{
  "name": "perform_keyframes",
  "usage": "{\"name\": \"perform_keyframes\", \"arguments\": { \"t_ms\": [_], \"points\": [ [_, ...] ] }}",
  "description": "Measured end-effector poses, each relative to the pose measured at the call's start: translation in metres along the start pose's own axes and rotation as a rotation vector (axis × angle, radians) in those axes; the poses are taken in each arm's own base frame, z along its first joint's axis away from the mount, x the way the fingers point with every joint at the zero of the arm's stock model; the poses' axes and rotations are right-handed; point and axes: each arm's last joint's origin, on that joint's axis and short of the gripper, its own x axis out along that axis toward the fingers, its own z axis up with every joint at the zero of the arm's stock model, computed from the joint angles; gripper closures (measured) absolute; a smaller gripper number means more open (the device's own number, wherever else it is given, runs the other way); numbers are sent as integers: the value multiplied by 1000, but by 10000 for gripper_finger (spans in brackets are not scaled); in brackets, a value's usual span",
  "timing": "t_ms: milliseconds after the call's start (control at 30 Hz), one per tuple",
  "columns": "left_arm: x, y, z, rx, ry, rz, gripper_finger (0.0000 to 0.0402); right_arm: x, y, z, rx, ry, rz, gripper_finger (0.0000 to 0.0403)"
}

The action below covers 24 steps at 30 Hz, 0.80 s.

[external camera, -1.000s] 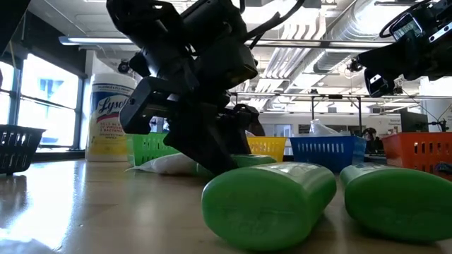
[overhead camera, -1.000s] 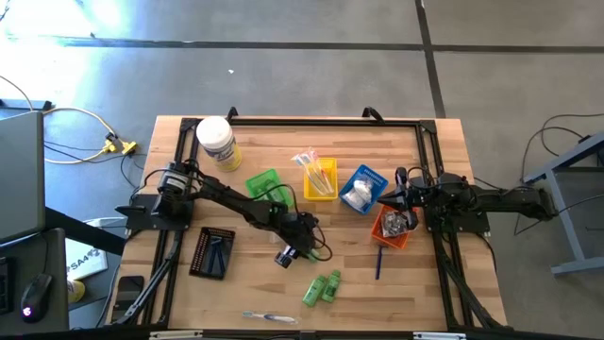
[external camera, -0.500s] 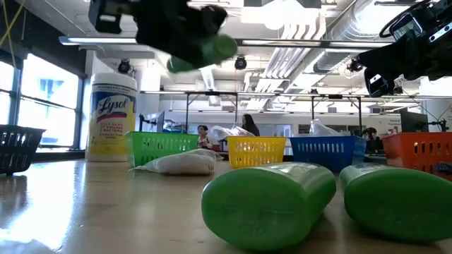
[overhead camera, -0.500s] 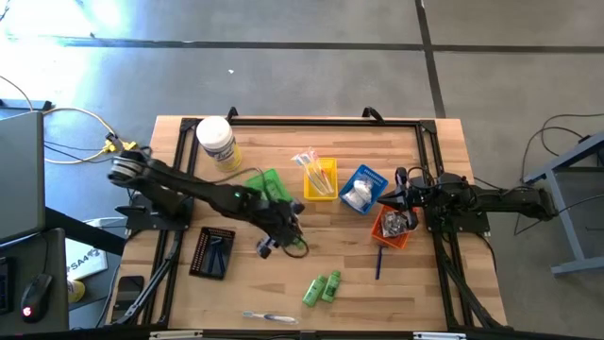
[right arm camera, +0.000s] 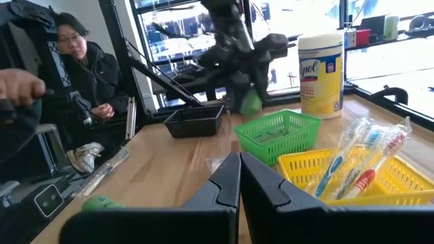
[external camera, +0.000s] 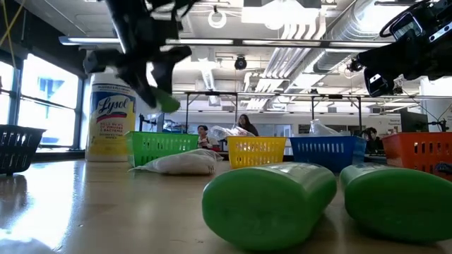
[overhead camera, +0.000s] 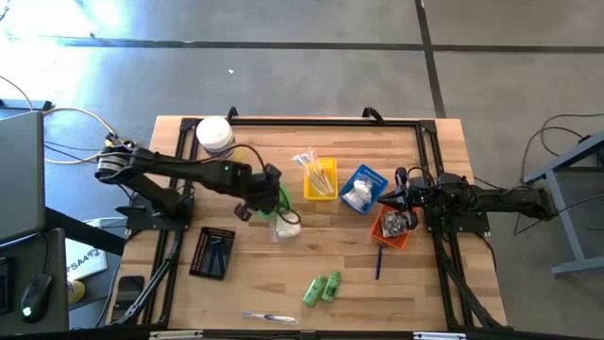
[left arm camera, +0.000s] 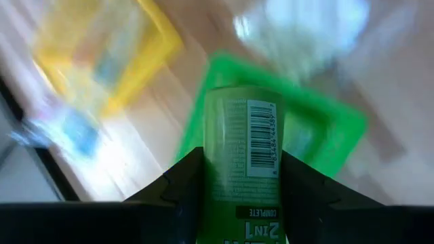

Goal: Pick & Place Travel size toiletries
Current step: Put the top left shampoo into the green bin

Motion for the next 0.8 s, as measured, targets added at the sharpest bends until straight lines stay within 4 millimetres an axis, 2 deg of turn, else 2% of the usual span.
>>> {"name": "perform_keyframes", "arguments": {
  "t_ms": [233, 400, 800],
  "points": [
    [30, -5, -23, 44, 10, -26, 259, 0, 0, 0, 0, 1, -1, 401],
    [41, -10, -31, 87, -1, -36, 259, 0, 0, 0, 0, 1, -3, 401],
    [58, -12, -33, 108, -2, -58, 259, 0, 0, 0, 4, 0, -4, 401]
  ]
}}
